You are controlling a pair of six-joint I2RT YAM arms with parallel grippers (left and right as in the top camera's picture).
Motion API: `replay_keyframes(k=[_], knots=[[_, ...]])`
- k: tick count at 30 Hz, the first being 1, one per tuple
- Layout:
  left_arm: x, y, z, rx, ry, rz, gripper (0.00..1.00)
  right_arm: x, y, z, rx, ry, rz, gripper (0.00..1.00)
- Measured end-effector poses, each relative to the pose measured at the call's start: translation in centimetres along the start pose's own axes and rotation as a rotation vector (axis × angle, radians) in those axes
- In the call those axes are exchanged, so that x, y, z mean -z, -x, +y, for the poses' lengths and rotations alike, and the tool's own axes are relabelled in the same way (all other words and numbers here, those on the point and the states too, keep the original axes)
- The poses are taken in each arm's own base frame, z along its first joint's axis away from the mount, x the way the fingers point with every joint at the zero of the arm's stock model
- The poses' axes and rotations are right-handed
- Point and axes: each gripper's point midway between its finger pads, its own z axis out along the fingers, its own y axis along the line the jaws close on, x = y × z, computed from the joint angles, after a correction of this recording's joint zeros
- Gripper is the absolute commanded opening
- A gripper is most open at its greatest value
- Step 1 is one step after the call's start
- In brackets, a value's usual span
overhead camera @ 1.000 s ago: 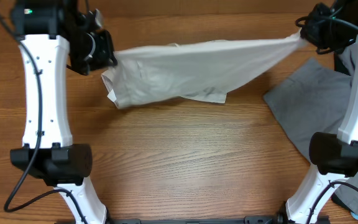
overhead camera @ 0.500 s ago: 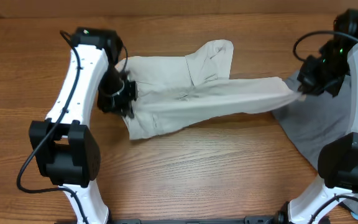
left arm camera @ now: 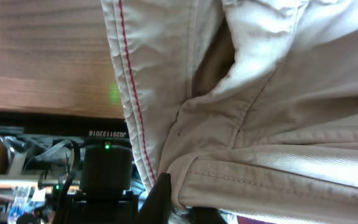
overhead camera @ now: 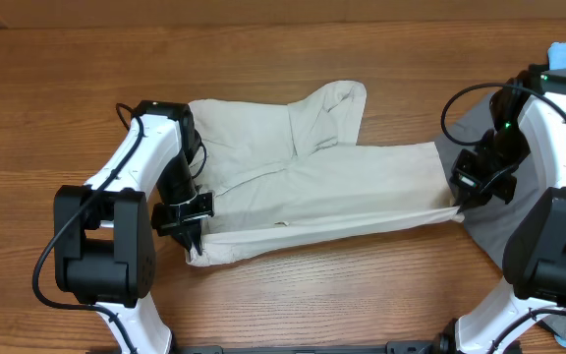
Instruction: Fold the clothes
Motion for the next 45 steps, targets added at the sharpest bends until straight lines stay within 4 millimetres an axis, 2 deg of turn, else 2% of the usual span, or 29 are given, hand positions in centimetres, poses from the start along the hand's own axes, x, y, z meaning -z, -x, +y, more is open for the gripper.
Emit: replay_keyframes(k=[4, 5, 6, 7, 8, 10, 12, 16, 20, 22, 25, 27, 30, 33, 35, 36, 41, 45], knots=[[0.0, 0.1, 1.1, 0.057, 0.06, -0.011, 0.07, -1.1, -0.8, -0.3, -0.013, -0.004, 0.051, 0.22], [0.0, 0.2, 1.3, 0.068, 0.076, -0.017, 0.09, -1.4, -1.0, -0.4, -0.019, -0.01, 0.063, 0.36], [0.0, 0.3, 1.7, 0.081, 0.094, -0.024, 0.15, -1.6, -0.9, -0.9, -0.029, -0.038, 0.057, 0.51], [0.1, 0.6, 2.6, 0.087, 0.144, -0.039, 0.4, -1.6, -0.8, -1.1, -0.025, -0.046, 0.052, 0.54], [0.2, 0.8, 3.4, 0.104, 0.176, -0.052, 0.52, -1.5, -0.4, -1.7, -0.035, -0.062, 0.037, 0.59], [0.5, 1.5, 4.7, 0.131, 0.223, -0.082, 0.58, -1.4, 0.2, -2.8, -0.053, -0.087, 0.018, 0.6], [0.8, 1.7, 5.3, 0.149, 0.243, -0.097, 0.58, -1.4, 0.5, -3.3, -0.056, -0.103, 0.004, 0.6], [3.5, 3.1, 4.5, 0.145, 0.212, -0.201, 0.58, -1.0, 1.2, -3.3, -0.052, -0.111, -0.027, 0.59], [6.8, 3.8, 3.2, 0.136, 0.143, -0.314, 0.58, 1.3, 2.8, -2.1, -0.015, -0.06, -0.124, 0.59], [8.5, 4.3, 2.4, 0.127, 0.1, -0.379, 0.61, 3.0, 3.8, -0.9, 0.027, -0.006, -0.188, 0.6], [10.4, 6.1, 1.3, 0.115, 0.039, -0.498, 0.62, 5.1, 5.4, 1.6, 0.107, 0.109, -0.286, 0.61], [11.7, 8.3, 0.1, 0.099, -0.018, -0.602, 0.58, 6.1, 6.4, 3.9, 0.188, 0.199, -0.347, 0.66], [13.7, 10.8, -1.5, 0.074, -0.1, -0.724, 0.52, 6.6, 6.5, 7.8, 0.312, 0.279, -0.393, 0.75], [15.0, 12.6, -2.8, 0.049, -0.168, -0.806, 0.51, 6.2, 6.3, 13.0, 0.453, 0.32, -0.433, 0.75], [14.8, 13.4, -3.4, 0.037, -0.195, -0.822, 0.51, 5.2, 7.1, 16.8, 0.529, 0.344, -0.465, 0.75], [14.6, 13.7, -3.5, 0.035, -0.2, -0.824, 0.51, 4.6, 7.3, 18.0, 0.553, 0.351, -0.466, 0.75], [13.5, 15.0, -3.9, 0.022, -0.225, -0.841, 0.53, 2.1, 8.3, 21.5, 0.557, 0.39, -0.44, 0.75], [13.1, 16.4, -4.3, 0.013, -0.241, -0.882, 0.52, 2.1, 9.2, 23.4, 0.505, 0.453, -0.459, 0.75]])
